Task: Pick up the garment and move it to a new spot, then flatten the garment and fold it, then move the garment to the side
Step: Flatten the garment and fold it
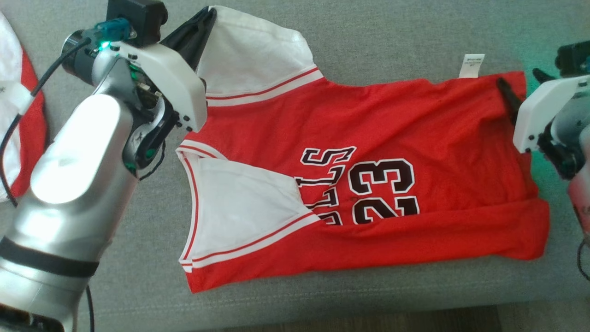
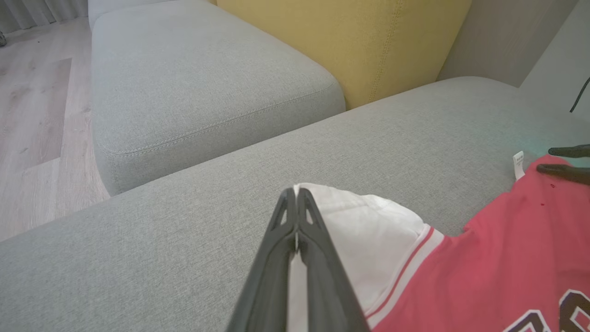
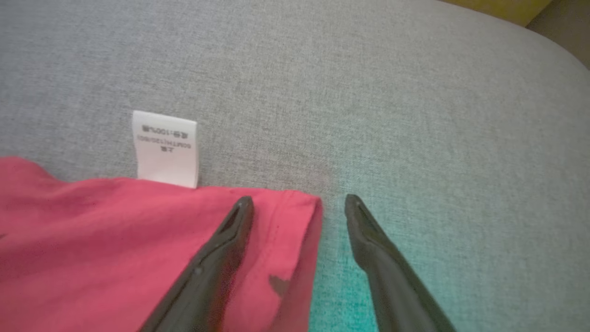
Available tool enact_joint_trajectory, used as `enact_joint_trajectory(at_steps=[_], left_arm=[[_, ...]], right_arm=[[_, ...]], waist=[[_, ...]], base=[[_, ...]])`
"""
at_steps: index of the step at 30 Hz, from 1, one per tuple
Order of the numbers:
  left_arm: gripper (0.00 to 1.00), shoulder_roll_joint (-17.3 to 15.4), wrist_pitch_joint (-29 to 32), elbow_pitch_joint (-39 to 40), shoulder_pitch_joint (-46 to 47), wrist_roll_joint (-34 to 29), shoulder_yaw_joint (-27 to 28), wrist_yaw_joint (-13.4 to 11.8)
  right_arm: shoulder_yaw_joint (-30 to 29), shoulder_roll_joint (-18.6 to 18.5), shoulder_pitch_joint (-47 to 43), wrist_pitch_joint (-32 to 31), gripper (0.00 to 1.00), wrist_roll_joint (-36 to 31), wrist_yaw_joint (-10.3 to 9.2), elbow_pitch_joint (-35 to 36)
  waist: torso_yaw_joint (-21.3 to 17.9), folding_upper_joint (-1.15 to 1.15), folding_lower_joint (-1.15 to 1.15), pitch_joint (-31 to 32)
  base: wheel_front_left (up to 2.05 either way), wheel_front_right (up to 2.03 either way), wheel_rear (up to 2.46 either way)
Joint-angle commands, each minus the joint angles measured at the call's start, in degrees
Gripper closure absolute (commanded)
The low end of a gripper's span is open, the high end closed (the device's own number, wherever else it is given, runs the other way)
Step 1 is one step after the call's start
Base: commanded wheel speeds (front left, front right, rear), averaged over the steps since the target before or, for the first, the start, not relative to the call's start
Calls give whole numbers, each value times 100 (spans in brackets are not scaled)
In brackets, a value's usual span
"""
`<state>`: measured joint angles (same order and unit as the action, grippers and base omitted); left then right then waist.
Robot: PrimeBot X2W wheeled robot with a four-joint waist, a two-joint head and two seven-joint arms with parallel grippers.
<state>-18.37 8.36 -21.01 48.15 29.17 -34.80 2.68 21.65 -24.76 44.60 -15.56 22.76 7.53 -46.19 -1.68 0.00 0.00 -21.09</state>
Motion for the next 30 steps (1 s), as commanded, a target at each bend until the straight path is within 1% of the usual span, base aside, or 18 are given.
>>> enact_joint_trajectory(at_steps=[1, 3, 6, 10, 11, 12, 14, 17, 22, 26, 30], left_arm=[[100, -277, 62, 269, 193, 12, 189, -56], [100, -285, 84, 307, 194, 15, 187, -67], [100, -309, 127, 413, 198, 30, 196, -120], [100, -325, 113, 447, 176, 56, 223, -177], [100, -330, 105, 449, 160, 62, 225, -186], [100, -335, 99, 449, 143, 70, 226, -194], [100, -353, 77, 442, 111, 83, 241, -219], [100, -392, 22, 415, 77, 84, 279, -278], [100, -440, -98, 358, 83, 58, 365, -420], [100, -417, -227, 267, 140, 20, 405, -517], [100, -333, -422, 109, 241, 0, 447, -593]], right_arm=[[72, -106, 183, 131, 0, -2, -4, -40], [93, -88, 219, 162, 0, 13, -4, -123], [190, -17, 332, 216, 0, 145, -4, -426], [342, 106, 344, 70, 0, 541, -4, -587], [391, 108, 338, 30, 40, 653, -4, -597], [448, 88, 339, 20, 100, 726, -4, -598], [558, 37, 329, 38, 100, 837, -4, -605], [609, -56, 363, 243, 100, 921, -4, -652], [476, -207, 622, 738, 100, 722, -4, -1058], [362, -73, 804, 1067, 100, 634, -4, -1350], [407, 82, 912, 1351, 100, 703, -4, -1358]], waist=[[6, 0, 0, -43], [5, 0, 0, -60], [16, 0, 0, -113], [30, 0, 0, -117], [33, 0, 0, -105], [34, 0, 0, -93], [39, 0, 0, -68], [46, 0, 0, -34], [46, 0, 0, -25], [52, 0, 0, -47], [53, 0, 0, -59]], base=[[0, 0, 0], [0, 0, 0], [0, 0, 0], [0, 0, 0], [0, 0, 0], [0, 0, 0], [0, 0, 0], [0, 0, 0], [0, 0, 0], [0, 0, 0], [0, 0, 0]])
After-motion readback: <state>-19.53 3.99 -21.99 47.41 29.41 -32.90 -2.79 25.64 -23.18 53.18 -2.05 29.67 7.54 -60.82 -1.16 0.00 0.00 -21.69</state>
